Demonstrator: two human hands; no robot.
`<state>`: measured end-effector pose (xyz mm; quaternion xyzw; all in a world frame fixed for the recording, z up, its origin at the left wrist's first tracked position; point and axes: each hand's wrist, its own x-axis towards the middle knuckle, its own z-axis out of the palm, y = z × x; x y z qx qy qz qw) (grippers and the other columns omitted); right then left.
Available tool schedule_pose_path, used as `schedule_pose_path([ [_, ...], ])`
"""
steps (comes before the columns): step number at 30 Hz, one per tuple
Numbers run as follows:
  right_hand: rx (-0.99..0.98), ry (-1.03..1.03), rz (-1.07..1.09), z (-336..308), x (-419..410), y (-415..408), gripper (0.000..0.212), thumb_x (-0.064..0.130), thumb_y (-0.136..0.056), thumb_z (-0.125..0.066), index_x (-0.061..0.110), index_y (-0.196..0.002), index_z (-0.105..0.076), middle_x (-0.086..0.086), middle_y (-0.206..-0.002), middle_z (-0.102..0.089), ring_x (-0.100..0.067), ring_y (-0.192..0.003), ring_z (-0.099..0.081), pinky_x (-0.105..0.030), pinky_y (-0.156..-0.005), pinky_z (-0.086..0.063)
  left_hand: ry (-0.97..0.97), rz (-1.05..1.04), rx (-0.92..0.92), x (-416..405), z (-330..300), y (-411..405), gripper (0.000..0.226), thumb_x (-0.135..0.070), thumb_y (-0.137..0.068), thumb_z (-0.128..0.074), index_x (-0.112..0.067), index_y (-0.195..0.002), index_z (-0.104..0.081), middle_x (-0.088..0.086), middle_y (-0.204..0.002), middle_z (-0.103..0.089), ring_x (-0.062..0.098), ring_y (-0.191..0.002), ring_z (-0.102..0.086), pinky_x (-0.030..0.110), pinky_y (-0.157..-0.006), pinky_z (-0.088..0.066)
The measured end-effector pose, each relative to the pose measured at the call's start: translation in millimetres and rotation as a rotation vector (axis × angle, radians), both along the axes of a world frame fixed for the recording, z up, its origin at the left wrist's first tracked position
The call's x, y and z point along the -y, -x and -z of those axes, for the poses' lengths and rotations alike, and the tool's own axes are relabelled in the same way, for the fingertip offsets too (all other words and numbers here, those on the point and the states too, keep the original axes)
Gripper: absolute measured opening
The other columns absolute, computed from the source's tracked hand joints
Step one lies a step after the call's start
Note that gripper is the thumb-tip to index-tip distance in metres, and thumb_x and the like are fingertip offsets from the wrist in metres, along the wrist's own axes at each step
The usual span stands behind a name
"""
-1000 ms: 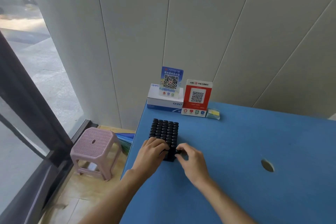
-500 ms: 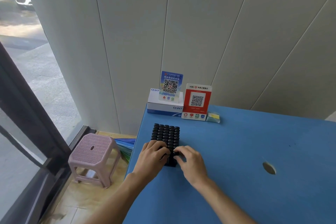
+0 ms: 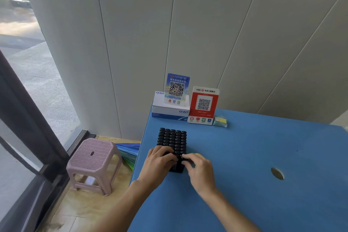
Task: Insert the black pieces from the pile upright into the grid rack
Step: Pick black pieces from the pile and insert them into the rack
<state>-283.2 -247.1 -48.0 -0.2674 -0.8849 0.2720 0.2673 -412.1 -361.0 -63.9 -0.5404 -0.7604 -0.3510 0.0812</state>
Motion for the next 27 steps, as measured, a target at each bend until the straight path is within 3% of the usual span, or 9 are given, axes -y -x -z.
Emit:
schedule_pose_path([
  [7, -0.014, 0.11, -0.038, -1.4, -1.7, 1.9, 0.02, 0.009, -0.077, -0.074, 0.021, -0.093, -0.073, 0.01, -0.085, -0.069, -0.003, -0.072, -0.062, -0.022, -0.068, -0.052, -0.016, 0.005, -0.001, 1.1, 3.1, 2.4, 0.012, -0.023, -0.076, -0.071, -0.027, -0.087, -0.068, -0.007, -0.102, -0.061, 0.012, -0.098, -0.048, 0.021, -0.081, -0.033],
  [15, -0.052, 0.133, 0.041, 2.8, 0.6, 0.2, 0.015, 0.011, -0.076, -0.076, 0.019, -0.087, -0.072, 0.009, -0.08, -0.068, -0.007, -0.068, -0.062, -0.029, -0.065, -0.053, -0.009, 0.013, 0.007, 1.1, -0.3, 4.7, 0.01, -0.025, -0.077, -0.069, -0.027, -0.086, -0.068, -0.007, -0.101, -0.062, 0.011, -0.098, -0.047, 0.019, -0.08, -0.03],
  [18, 0.008, 0.012, 0.02, 6.1, -0.7, 1.4, 0.011, 0.013, -0.077, -0.075, 0.018, -0.086, -0.069, 0.007, -0.08, -0.067, -0.014, -0.067, -0.062, -0.035, -0.06, -0.053, -0.005, 0.027, 0.02, 1.6, 0.2, 5.4, 0.017, -0.02, -0.074, -0.076, -0.026, -0.086, -0.069, -0.006, -0.101, -0.062, 0.012, -0.098, -0.047, 0.019, -0.081, -0.03],
  [23, 0.049, -0.273, -0.007, 2.0, -6.7, -5.3, 0.017, 0.012, -0.07, -0.081, 0.017, -0.083, -0.071, 0.008, -0.074, -0.066, -0.013, -0.062, -0.06, -0.019, -0.054, -0.045, 0.002, 0.027, 0.036, 1.7, -0.7, 5.5, 0.018, -0.019, -0.073, -0.078, -0.027, -0.086, -0.069, -0.006, -0.102, -0.062, 0.011, -0.098, -0.047, 0.017, -0.081, -0.028],
  [27, 0.067, -0.441, -0.128, 3.9, -0.2, -4.6, 0.021, 0.007, -0.068, -0.082, 0.016, -0.081, -0.069, 0.007, -0.07, -0.06, -0.013, -0.058, -0.055, -0.024, -0.048, -0.047, 0.006, 0.026, 0.029, 1.5, -1.0, 6.1, 0.018, -0.02, -0.074, -0.077, -0.027, -0.088, -0.069, -0.007, -0.102, -0.062, 0.011, -0.099, -0.047, 0.02, -0.082, -0.033],
])
